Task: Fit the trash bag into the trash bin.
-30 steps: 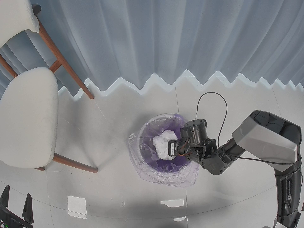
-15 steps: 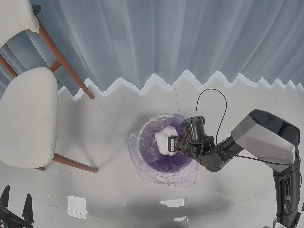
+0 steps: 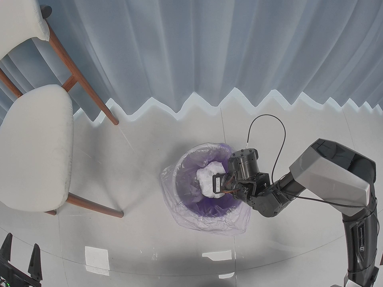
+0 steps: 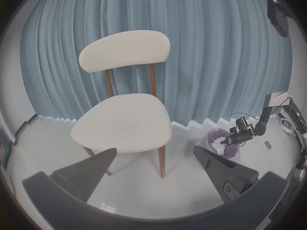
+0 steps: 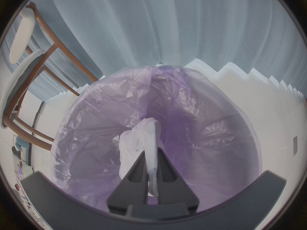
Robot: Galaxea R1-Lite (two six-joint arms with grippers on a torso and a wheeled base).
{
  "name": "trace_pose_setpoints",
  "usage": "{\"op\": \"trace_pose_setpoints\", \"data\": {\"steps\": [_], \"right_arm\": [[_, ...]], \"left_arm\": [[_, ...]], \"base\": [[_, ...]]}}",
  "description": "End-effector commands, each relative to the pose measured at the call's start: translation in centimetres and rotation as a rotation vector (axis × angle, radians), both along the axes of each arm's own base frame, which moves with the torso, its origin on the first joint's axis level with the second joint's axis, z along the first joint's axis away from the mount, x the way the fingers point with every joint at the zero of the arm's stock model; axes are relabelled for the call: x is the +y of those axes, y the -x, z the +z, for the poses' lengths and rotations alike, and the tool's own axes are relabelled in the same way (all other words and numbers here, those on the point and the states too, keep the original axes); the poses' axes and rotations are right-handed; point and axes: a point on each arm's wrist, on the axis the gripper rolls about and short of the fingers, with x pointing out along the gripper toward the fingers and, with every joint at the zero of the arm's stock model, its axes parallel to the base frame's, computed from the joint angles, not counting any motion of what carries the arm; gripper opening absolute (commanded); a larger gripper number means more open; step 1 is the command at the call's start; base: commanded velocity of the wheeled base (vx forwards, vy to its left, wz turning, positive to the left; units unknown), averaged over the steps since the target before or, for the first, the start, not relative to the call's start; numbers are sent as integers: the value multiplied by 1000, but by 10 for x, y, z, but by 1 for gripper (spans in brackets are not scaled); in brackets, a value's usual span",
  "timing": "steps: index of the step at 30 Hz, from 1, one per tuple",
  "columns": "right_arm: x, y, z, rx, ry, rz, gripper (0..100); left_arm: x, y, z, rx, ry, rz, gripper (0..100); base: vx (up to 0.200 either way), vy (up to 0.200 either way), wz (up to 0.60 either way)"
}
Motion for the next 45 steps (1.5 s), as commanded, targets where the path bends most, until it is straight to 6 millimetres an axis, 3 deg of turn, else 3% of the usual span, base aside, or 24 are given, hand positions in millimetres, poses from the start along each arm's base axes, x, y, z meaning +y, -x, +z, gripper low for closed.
{"op": "trace_pose_setpoints", "data": {"steps": [1,14,15,26,32,33,37,38,40,41,42,44,45], "right_arm": [[1,1,-2,5,2,2,0],[-3,6,-7,27,14,1,0],[-3,6,-6,26,14,1,100],[-3,6,9,-3,-10,-2,100],[-7,12,50,-78,-61,2,100],[-11,19,68,-108,-81,3,100],[-27,42,111,-163,-135,-4,100],[-40,57,131,-188,-158,-15,100],[-53,72,150,-221,-177,-20,100],[-75,91,174,-268,-200,-41,100],[-77,93,176,-273,-203,-44,100],[-118,120,196,-324,-218,-112,100],[-150,138,199,-345,-211,-184,100]], "left_arm": [[0,0,-5,3,1,1,100],[0,0,-5,1,5,0,100],[0,0,-5,-1,5,0,100],[0,0,-5,-1,5,0,100],[0,0,-5,-1,5,0,100],[0,0,-5,-1,5,0,100],[0,0,-5,-1,5,0,100],[0,0,-5,-1,4,0,100],[0,0,-5,1,4,0,100],[0,0,-5,-1,5,0,100],[0,0,-5,-1,5,0,100],[0,0,-5,-1,5,0,100],[0,0,-5,-1,5,0,100]], "base": [[0,0,0],[0,0,0],[0,0,0],[0,0,0],[0,0,0],[0,0,0],[0,0,0],[0,0,0],[0,0,0],[0,0,0],[0,0,0],[0,0,0],[0,0,0]]}}
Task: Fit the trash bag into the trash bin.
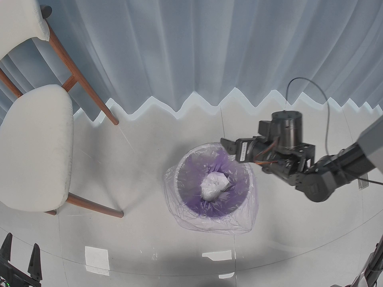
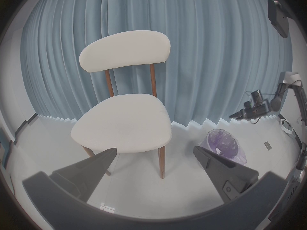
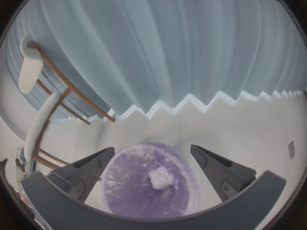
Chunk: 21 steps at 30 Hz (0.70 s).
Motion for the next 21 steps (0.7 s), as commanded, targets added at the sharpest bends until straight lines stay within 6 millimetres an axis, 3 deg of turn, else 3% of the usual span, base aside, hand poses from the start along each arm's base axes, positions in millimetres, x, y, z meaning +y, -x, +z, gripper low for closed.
{"op": "trace_pose_setpoints", "data": {"steps": [1,4,5,6,10,12,14,16,19,21], "right_arm": [[-121,94,78,-170,-87,-202,100],[-175,137,66,-181,-64,-373,100],[-175,137,66,-181,-64,-373,100],[-194,169,51,-181,-68,-431,100],[-203,230,25,-238,-71,-448,100],[-204,248,16,-265,-62,-437,100],[-207,276,-7,-302,6,-425,100],[-208,286,-10,-320,15,-425,100],[-212,332,-49,-294,71,-413,100],[-213,343,-66,-228,132,-410,100]], "left_arm": [[0,0,-5,2,-1,2,100],[0,0,-5,2,-5,2,100],[0,0,-5,2,-5,2,100],[0,0,-5,4,-10,1,100],[0,0,-5,2,-9,1,100],[0,0,-5,2,-8,-8,100],[-1,0,-5,3,-22,-41,100],[-1,0,-5,5,-35,-51,100],[-2,0,-6,13,-89,-68,100],[-1,0,-6,15,-77,-54,100]], "base": [[0,0,0],[0,0,0],[0,0,0],[0,0,0],[0,0,0],[0,0,0],[0,0,0],[0,0,0],[0,0,0],[0,0,0]]}}
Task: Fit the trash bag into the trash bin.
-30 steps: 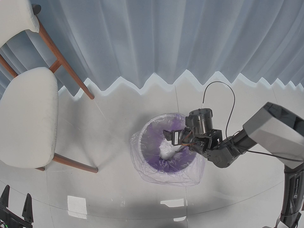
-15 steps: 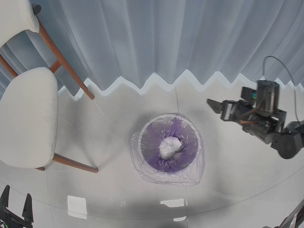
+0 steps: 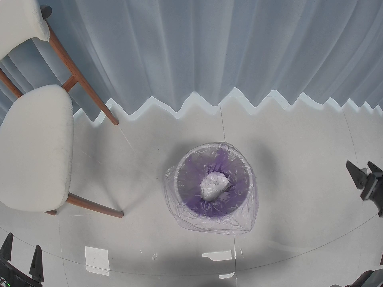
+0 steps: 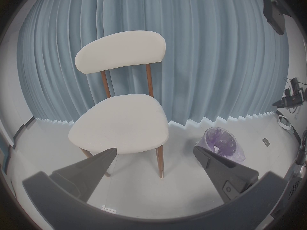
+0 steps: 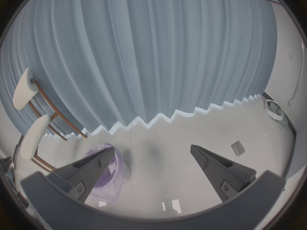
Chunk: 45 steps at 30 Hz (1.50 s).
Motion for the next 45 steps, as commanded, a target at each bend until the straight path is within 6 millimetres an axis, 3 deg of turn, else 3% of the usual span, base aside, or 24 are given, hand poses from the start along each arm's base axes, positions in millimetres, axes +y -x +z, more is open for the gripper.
{"op": "trace_pose_setpoints", "data": {"steps": [1,5,9,14,15,17,21,23,26,27,30,33,36,37,38,45], "right_arm": [[-22,127,-93,-45,145,-80,100],[-22,127,-95,-76,204,-58,100],[-19,127,-95,-95,232,96,100],[-18,133,-97,-157,39,-123,100],[-19,133,-96,-150,41,-95,100],[-19,134,-97,-170,105,-93,100],[-15,135,-103,-120,166,99,100],[-15,135,-103,-121,155,77,100],[-16,135,-103,-122,130,41,100],[-17,134,-102,-127,119,3,100],[-18,134,-102,-124,115,-24,100],[-18,134,-102,-124,115,-24,100],[-18,134,-102,-124,115,-24,100],[-18,134,-102,-124,115,-24,100],[-18,134,-102,-124,115,-24,100],[-18,134,-102,-124,122,-23,100]], "left_arm": [[0,0,-6,6,-38,-13,100],[3,0,-6,1,43,119,100],[5,1,-6,-1,54,206,100],[0,0,-6,9,-29,-15,100],[-3,0,-6,19,-74,-124,100],[-4,1,-7,40,-81,-181,100],[-4,1,-7,37,-67,-186,100],[-4,1,-6,24,-59,-171,100],[-1,0,-6,5,-41,-47,100],[2,0,-5,2,11,96,100],[6,1,-5,-12,82,274,100],[7,1,-5,-14,88,307,100],[6,1,-6,-6,79,249,100],[2,0,-6,8,65,72,100],[1,0,-7,10,69,29,100],[-2,0,-12,70,-24,-85,100]], "base": [[0,0,0],[0,0,0],[0,0,0],[0,0,0],[0,0,0],[0,0,0],[0,0,0],[0,0,0],[0,0,0],[0,0,0],[0,0,0],[0,0,0],[0,0,0],[0,0,0],[0,0,0],[0,0,0]]}}
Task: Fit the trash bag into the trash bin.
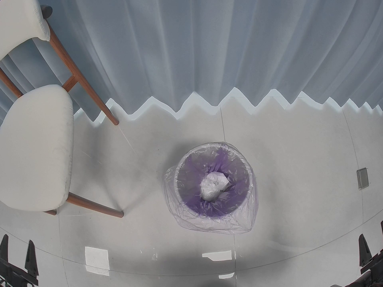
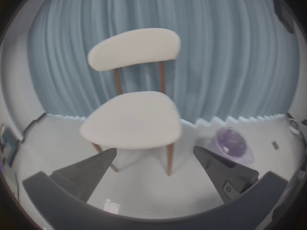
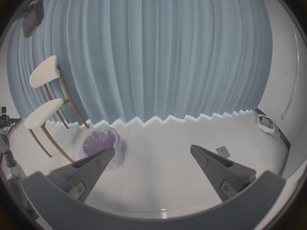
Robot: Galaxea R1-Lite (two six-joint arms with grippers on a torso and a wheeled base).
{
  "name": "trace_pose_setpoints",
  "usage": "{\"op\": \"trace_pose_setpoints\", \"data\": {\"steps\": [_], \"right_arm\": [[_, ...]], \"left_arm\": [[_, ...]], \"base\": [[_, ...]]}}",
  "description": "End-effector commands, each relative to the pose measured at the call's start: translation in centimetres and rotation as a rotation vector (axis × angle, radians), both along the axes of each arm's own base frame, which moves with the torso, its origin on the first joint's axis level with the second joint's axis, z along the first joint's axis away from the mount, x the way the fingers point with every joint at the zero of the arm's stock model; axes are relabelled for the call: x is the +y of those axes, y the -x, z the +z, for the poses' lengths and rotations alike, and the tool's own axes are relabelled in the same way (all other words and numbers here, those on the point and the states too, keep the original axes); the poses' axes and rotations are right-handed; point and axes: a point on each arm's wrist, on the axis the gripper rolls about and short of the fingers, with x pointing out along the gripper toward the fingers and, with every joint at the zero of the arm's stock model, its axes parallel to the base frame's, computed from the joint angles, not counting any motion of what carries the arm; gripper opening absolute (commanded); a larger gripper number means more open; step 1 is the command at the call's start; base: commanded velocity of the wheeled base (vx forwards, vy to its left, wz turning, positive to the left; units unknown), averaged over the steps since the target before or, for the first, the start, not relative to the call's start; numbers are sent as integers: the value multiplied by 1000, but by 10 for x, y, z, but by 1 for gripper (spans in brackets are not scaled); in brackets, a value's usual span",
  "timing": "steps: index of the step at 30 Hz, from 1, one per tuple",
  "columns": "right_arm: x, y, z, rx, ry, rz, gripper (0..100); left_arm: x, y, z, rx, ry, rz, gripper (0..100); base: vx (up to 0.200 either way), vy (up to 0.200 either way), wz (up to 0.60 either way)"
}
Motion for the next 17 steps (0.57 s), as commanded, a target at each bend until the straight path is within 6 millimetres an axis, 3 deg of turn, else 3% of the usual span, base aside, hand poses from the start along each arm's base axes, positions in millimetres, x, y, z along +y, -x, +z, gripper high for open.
{"op": "trace_pose_setpoints", "data": {"steps": [1,17], "right_arm": [[0,-1,-5,11,3,-14,100],[0,-1,-5,10,14,-5,100]], "left_arm": [[-5,-1,-10,54,-51,-246,100],[-5,-1,-9,38,-31,-223,100]], "base": [[0,0,0],[0,0,0]]}}
